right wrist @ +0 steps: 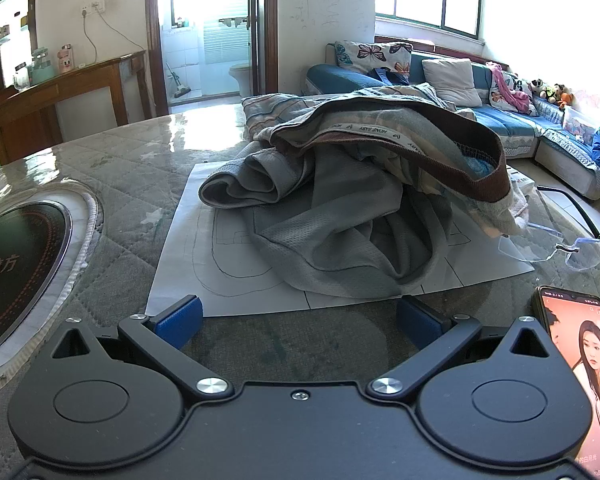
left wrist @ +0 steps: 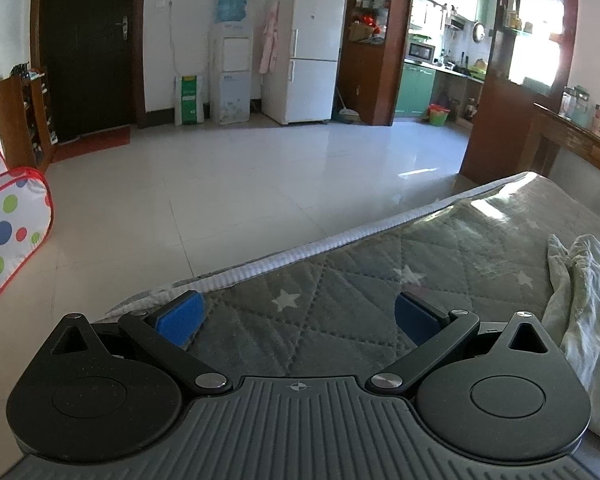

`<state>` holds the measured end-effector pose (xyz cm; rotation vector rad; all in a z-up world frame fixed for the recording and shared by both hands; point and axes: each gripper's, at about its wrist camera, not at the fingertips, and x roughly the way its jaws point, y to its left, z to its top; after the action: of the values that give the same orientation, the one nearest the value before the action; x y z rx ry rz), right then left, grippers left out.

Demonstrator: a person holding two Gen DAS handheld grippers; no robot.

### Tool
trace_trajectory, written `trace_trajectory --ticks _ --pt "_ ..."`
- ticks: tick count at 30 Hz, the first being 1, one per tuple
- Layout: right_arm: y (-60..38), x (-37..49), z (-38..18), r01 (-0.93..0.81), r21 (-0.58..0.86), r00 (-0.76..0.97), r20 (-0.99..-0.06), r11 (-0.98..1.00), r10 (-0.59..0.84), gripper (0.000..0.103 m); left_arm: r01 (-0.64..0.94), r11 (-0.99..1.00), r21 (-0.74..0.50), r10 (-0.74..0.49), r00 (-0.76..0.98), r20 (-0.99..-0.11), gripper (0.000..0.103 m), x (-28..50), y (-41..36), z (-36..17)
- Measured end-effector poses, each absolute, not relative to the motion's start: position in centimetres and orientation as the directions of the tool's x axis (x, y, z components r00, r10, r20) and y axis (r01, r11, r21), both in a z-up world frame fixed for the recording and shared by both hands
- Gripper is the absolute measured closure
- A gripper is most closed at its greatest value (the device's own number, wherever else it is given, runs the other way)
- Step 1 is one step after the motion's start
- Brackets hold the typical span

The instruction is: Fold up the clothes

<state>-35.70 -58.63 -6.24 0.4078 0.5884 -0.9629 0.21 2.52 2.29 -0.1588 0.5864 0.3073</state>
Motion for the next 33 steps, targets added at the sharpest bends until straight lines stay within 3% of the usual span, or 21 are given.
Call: trace_trajectory --ticks 33 --pt "-58.6 -35.7 -6.2 0.854 0.066 0.436 -0.631 0.516 -0.642 0.000 -0.305 0.950 -0.071 0.212 0.792 -0.572 0.000 1.1 3.1 2.4"
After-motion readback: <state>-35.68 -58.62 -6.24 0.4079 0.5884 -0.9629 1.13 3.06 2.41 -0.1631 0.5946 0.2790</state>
